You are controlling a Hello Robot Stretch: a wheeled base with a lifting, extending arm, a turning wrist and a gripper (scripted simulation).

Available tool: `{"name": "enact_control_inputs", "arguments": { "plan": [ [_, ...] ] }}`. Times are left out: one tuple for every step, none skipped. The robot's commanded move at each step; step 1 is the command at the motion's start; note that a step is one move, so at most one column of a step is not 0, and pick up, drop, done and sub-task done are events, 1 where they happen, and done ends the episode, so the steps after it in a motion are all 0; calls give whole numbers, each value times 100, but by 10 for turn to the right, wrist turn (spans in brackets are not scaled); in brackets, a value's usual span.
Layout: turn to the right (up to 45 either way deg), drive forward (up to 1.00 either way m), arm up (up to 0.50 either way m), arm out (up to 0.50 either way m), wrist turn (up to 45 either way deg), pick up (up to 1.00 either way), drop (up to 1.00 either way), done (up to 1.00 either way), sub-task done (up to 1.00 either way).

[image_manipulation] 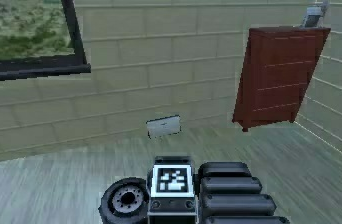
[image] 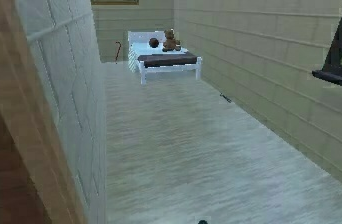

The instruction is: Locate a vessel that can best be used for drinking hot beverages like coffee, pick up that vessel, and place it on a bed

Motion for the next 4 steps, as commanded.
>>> {"name": "enact_control_inputs", "arguments": {
  "plan": [
    [0,30,0,0,0,0,0,0,0],
    [-180,0,0,0,0,0,0,0,0],
    [0,100,0,0,0,0,0,0,0],
    [0,100,0,0,0,0,0,0,0]
  ]
}}
